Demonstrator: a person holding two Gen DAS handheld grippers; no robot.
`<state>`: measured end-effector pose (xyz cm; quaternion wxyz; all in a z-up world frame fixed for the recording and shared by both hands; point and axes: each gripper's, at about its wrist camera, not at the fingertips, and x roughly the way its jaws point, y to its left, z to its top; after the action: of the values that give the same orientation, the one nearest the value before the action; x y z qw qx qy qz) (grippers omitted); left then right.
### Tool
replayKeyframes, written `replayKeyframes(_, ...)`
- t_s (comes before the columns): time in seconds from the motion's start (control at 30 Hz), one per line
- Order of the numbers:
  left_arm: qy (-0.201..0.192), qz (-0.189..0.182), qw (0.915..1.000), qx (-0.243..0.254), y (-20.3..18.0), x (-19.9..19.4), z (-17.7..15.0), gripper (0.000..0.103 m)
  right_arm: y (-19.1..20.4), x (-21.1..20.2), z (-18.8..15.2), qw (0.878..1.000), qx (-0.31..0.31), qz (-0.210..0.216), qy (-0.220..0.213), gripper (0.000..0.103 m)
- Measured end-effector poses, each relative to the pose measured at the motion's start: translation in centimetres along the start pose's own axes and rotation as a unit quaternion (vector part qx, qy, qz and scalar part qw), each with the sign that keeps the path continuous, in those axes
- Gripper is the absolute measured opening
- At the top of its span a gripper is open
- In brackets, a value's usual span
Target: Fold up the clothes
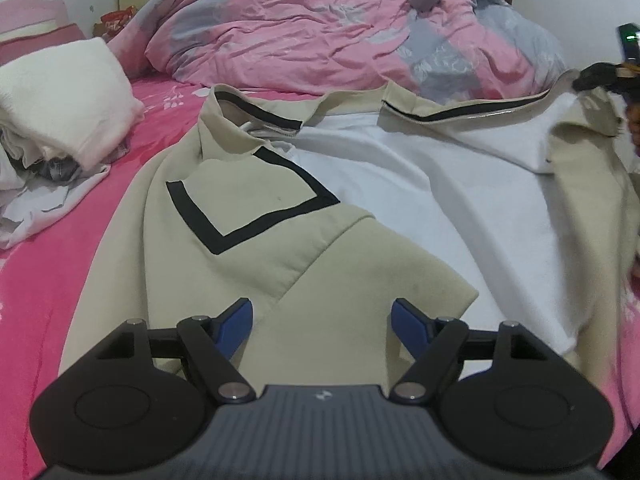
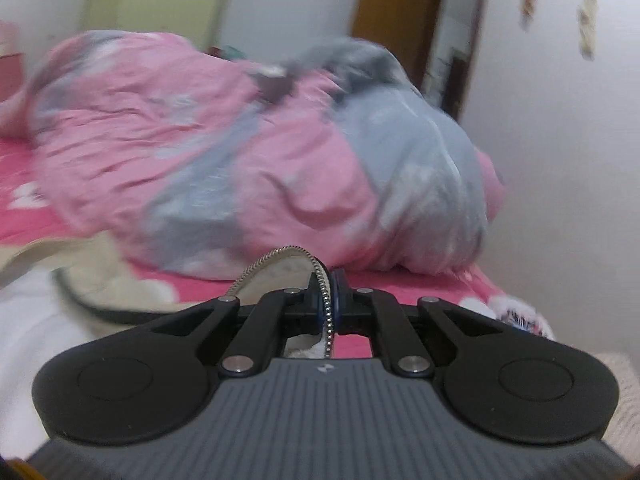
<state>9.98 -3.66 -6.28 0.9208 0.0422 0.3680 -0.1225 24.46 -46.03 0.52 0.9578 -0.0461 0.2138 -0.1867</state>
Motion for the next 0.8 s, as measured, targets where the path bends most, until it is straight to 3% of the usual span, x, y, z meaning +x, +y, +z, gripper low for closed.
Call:
replayKeyframes(0.1, 0.002, 0.003, 1.0, 0.004, 0.0, 0.0, 0.0, 0.078, -2.1, 4.9, -2.1, 0.995, 0.061, -0.006, 0.074, 0.006)
replayKeyframes(0.17, 0.003, 0.002, 1.0, 0.003, 0.0, -0.1, -0.1, 0.079, -3.8, 7.4, -4.6, 0.982, 0.116, 0.008, 0.15, 0.009)
replayKeyframes(0.23, 0.004, -0.001, 1.0, -0.004, 0.2, -0.1, -0.1, 0.079, -5.8, 8.3, -7.3, 0.96, 0.181, 0.025, 0.212, 0.031)
replayKeyframes(0.27, 0.004, -0.003, 1.0, -0.008, 0.3, -0.2, -0.1, 0.08, -7.0, 7.8, -8.3, 0.951, 0.215, 0.032, 0.219, 0.036)
replayKeyframes(0.33, 0.0, -0.01, 0.9998, -0.018, 0.6, -0.6, -0.1, 0.081, -9.5, 5.3, -9.6, 0.938, 0.276, 0.05, 0.201, 0.057)
replayKeyframes(0.43, -0.007, -0.025, 0.999, -0.037, 1.1, -1.3, -0.1, 0.082, -12.9, 0.4, -10.4, 0.921, 0.343, 0.084, 0.163, 0.06)
replayKeyframes(0.53, -0.017, -0.039, 0.9979, -0.049, 1.6, -2.3, -0.2, 0.082, -14.7, -5.5, -9.6, 0.92, 0.356, 0.117, 0.117, 0.061)
replayKeyframes(0.6, -0.023, -0.044, 0.9973, -0.054, 1.7, -3.0, -0.4, 0.083, -14.3, -9.5, -8.8, 0.922, 0.346, 0.149, 0.094, 0.063)
replayKeyframes(0.67, -0.03, -0.048, 0.9967, -0.059, 1.8, -3.7, -0.7, 0.083, -13.1, -13.0, -8.7, 0.915, 0.34, 0.2, 0.09, 0.066)
replayKeyframes(0.8, -0.035, -0.072, 0.9949, -0.061, 1.2, -4.8, -1.6, 0.083, -7.7, -17.1, -11.3, 0.872, 0.344, 0.322, 0.134, 0.075)
